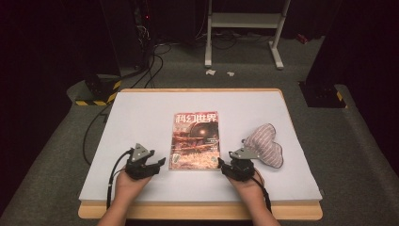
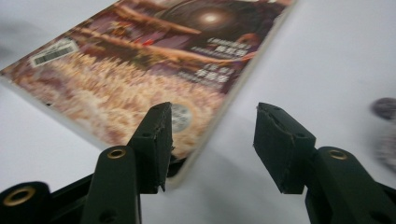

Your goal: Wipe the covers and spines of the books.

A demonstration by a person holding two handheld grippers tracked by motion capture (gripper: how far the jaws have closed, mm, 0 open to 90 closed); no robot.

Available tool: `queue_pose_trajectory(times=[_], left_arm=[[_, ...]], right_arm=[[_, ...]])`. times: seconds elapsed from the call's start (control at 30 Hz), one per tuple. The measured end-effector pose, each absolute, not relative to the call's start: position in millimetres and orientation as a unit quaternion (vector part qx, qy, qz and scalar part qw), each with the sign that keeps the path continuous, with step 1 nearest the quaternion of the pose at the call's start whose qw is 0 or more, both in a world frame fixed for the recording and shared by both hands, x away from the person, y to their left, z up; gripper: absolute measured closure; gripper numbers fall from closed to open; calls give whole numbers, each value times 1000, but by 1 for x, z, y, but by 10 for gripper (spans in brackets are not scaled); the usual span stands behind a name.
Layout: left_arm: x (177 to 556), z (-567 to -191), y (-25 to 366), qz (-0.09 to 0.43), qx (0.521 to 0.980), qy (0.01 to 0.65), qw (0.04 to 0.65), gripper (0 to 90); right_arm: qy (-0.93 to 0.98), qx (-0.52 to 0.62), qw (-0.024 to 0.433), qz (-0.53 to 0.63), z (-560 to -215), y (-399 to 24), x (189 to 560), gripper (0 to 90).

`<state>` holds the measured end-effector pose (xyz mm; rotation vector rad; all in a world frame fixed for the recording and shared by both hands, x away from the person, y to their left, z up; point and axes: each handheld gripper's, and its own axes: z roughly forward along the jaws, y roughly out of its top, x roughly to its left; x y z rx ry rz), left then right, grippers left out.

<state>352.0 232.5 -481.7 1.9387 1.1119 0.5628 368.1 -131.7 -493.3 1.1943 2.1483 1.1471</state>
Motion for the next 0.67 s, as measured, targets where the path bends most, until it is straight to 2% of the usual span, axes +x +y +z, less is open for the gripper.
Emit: queue_pose_trajectory(times=[0.07,0.17,0.67], left_arm=[[354,-477,255,228,741,465,427,373],[355,-475,269,224,726,480,439,363],[357,-478,265,221,730,476,437,352]], right_arm=[[763,438,230,416,-490,-142,369,446],[746,452,242,425,-485,-156,370,445],[742,458,249,422,-486,-163,372,438]])
